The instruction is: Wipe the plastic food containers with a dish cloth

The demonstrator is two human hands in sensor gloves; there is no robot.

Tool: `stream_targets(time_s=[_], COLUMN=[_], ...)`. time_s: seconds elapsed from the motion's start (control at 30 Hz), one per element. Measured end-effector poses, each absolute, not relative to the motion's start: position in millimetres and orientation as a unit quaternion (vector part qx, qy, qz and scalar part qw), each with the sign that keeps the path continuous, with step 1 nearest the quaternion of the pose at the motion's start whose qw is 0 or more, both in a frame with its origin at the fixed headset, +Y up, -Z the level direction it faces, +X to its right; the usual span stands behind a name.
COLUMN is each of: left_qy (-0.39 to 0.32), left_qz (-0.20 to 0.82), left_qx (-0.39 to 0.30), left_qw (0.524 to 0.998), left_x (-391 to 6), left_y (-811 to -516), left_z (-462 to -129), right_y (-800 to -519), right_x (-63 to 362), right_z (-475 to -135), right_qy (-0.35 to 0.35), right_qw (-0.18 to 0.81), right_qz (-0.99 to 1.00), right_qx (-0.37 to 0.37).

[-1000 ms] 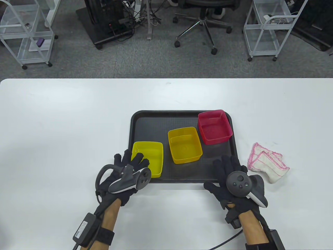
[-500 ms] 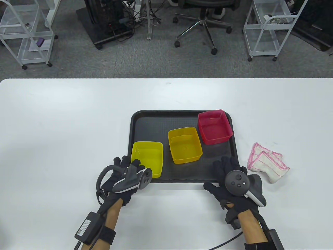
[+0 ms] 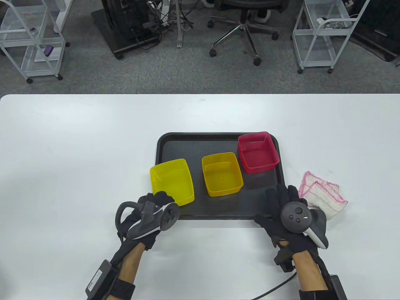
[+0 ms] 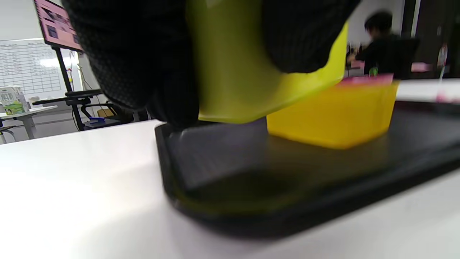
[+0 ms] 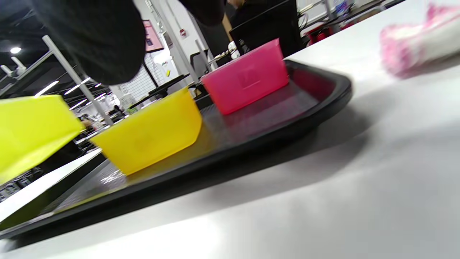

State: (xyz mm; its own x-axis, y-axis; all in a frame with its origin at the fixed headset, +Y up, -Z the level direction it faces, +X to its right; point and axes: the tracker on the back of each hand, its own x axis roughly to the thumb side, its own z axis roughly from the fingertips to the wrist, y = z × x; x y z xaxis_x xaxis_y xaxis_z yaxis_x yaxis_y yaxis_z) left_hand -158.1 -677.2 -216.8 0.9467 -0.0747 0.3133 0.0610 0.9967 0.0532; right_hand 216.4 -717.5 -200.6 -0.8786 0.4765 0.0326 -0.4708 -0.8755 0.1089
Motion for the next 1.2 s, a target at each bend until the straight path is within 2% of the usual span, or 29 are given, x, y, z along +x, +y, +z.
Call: stream_targets(time_s=[0.2,0.33,0.5,0.7,0.9,1.2], left_qy=[-0.129,-0.144,-0.180,-0.210,-0.227,-0.249], left_qz=[0.027,-0.019,-0.063,-0.061,-0.048,-0.052], left_qx=[0.093,0.115,0.115,0.117,0.127,0.129], left_qw=[0.987,0.983,0.975,0.969,0.965,0.958], left_x=[-163.3,-156.0,-142.6,-132.0,-125.1,-122.9], left_y=[-656.0,-657.5,-665.7,-669.0,-668.5,-672.7], left_z=[-200.3,-197.4,-193.8,-191.3,-190.8,-189.7], right_y=[-705.6,-706.7,-727.0,-745.5,-760.2,-748.9], right_x=[259.1,289.5,314.1,321.0,323.1,324.2], right_z=[-207.8,-214.7,-228.9,-243.9,-255.8,-254.5], right_qy=[0.027,0.049,0.094,0.135,0.152,0.066], right_qw=[0.214,0.178,0.144,0.111,0.131,0.155], right_qz=[0.975,0.978,0.973,0.971,0.967,0.971], right_qx=[-0.046,-0.100,-0.156,-0.164,-0.156,-0.169])
